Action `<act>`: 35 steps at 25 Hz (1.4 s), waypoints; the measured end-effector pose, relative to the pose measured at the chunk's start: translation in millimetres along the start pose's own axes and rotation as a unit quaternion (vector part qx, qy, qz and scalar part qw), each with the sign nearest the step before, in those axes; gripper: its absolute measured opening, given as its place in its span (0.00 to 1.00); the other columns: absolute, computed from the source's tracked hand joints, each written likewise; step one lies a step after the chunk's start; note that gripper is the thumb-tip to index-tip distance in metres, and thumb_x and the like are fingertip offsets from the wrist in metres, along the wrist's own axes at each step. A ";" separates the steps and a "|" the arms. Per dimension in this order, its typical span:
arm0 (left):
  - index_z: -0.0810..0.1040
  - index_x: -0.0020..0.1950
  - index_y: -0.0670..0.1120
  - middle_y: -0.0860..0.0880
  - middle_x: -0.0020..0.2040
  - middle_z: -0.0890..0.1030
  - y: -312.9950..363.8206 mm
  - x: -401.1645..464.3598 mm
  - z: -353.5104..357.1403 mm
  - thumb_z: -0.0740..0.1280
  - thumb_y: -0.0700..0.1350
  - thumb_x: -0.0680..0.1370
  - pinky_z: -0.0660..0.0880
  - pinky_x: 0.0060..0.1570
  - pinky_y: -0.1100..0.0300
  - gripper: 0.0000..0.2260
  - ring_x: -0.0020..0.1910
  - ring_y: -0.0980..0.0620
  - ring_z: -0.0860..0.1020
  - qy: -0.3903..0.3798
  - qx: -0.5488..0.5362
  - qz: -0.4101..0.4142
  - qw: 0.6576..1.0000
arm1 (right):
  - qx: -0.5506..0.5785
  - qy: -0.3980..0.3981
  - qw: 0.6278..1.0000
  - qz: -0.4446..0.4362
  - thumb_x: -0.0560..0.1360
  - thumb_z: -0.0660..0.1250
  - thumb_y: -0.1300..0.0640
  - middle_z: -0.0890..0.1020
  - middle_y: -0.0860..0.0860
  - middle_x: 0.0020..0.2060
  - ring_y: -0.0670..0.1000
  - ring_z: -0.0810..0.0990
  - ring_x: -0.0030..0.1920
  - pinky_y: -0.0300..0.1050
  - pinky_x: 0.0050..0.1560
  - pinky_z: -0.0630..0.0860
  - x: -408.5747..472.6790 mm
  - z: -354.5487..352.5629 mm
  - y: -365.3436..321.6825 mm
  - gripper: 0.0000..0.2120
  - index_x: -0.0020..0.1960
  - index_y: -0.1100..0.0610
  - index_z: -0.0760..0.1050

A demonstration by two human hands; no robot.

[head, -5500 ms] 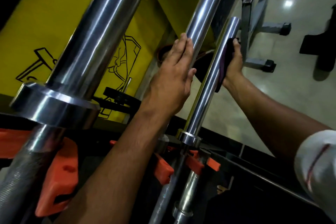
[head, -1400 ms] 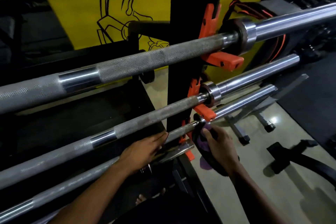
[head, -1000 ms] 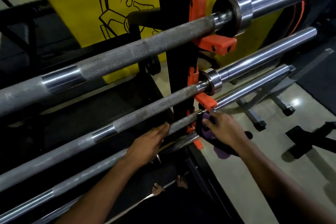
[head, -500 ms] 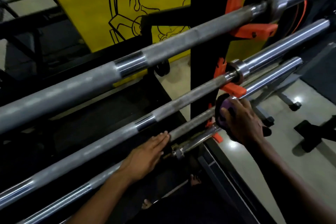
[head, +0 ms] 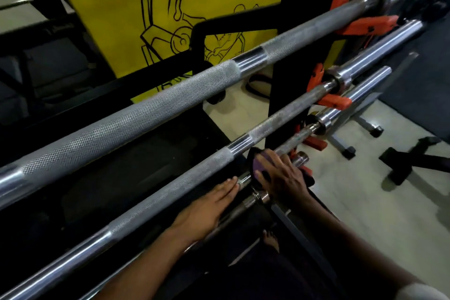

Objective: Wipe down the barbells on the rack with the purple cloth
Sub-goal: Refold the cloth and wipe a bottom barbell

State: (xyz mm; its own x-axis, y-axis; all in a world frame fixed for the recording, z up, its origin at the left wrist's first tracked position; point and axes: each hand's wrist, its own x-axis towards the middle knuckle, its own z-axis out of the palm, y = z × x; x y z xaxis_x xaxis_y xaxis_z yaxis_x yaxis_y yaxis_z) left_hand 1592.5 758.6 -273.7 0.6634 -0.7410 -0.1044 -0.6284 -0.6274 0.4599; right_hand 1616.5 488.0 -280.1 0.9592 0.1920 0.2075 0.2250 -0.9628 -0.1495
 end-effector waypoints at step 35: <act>0.43 0.82 0.49 0.53 0.82 0.38 -0.6 1.2 -5.7 0.60 0.29 0.75 0.49 0.79 0.56 0.41 0.80 0.57 0.39 0.012 0.004 0.054 0.998 | 0.089 0.034 0.959 0.266 0.83 0.57 0.45 0.70 0.49 0.59 0.49 0.73 0.53 0.43 0.46 0.71 41.0 -26.4 72.4 0.17 0.70 0.48 0.68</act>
State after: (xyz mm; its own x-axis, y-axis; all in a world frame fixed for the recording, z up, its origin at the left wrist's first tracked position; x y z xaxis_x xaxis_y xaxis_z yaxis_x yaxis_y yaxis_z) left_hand 1596.0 759.5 -269.0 0.6017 -0.7980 -0.0332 -0.6999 -0.5468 0.4595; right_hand 1667.7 421.1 -256.8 0.9344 -0.3362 0.1182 -0.2613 -0.8719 -0.4142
